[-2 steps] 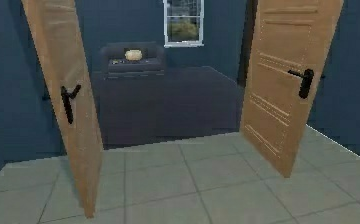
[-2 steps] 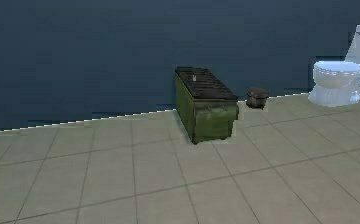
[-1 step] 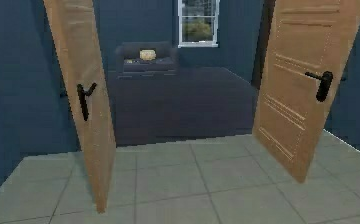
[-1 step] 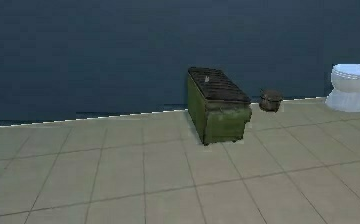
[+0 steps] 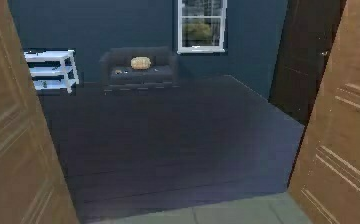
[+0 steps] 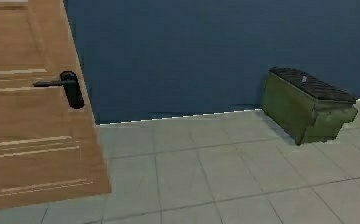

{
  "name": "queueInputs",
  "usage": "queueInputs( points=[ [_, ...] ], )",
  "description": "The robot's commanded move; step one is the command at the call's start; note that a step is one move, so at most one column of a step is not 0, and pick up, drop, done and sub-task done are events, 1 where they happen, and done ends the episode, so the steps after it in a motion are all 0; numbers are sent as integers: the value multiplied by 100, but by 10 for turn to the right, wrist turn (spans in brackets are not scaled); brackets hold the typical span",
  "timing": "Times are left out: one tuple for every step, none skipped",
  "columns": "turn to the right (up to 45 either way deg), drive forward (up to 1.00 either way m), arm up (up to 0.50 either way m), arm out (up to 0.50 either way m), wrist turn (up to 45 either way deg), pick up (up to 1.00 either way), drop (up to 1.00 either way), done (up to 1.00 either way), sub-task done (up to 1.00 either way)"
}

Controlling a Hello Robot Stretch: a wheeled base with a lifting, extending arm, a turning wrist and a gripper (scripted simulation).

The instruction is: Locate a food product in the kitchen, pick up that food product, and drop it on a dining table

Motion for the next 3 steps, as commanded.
queueInputs(
  points=[
    [0,70,0,0,0,0,0,0,0],
    [-330,0,0,0,0,0,0,0,0],
    [0,100,0,0,0,0,0,0,0]
  ],
)
